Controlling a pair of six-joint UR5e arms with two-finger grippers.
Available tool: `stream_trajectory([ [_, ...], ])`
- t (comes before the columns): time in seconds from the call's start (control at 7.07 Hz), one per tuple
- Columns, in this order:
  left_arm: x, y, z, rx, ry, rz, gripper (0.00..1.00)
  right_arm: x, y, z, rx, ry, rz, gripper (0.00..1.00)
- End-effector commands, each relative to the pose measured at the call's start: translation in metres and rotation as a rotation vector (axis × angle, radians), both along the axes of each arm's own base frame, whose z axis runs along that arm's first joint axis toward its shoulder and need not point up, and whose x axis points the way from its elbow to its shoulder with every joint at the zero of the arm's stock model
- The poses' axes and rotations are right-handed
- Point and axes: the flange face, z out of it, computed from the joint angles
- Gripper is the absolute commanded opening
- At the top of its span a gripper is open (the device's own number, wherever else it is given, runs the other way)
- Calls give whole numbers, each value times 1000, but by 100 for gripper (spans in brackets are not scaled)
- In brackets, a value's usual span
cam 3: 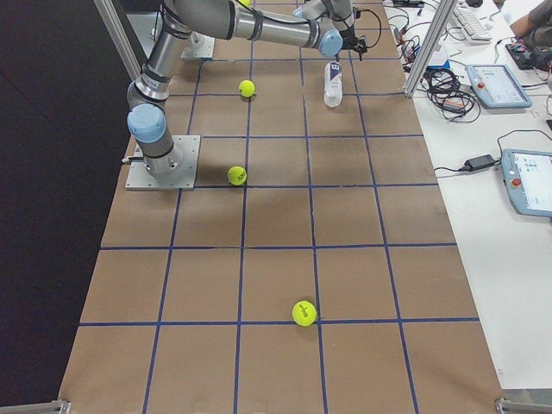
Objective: Lift up tennis ball bucket
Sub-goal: 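Drag the can with the right gripper toward the table center and release, then raise the right gripper away while the left gripper reaches toward the can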
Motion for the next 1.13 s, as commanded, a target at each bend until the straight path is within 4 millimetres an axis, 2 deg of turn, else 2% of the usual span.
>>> stream_trajectory([
  [0.0,15,-82,-60,50,30,46,100,-96,14,67,164,-173,-469,100],
  [0.14,17,-126,-81,54,50,52,100,-120,38,92,264,-160,-578,100],
  [0.28,7,-154,-110,66,167,60,100,-148,54,104,350,-138,-665,100],
  [0.42,-4,-172,-150,109,300,71,100,-188,70,119,428,-126,-771,100],
  [0.57,-14,-172,-166,126,410,77,100,-215,92,134,503,-106,-881,100],
  [0.71,-14,-163,-174,122,479,42,100,-216,105,138,544,-113,-1052,100],
  [0.85,-6,-158,-186,76,576,19,100,-217,110,128,557,-92,-1173,100],
  [0.99,2,-149,-207,52,606,-5,100,-220,111,124,542,-73,-1194,100],
])
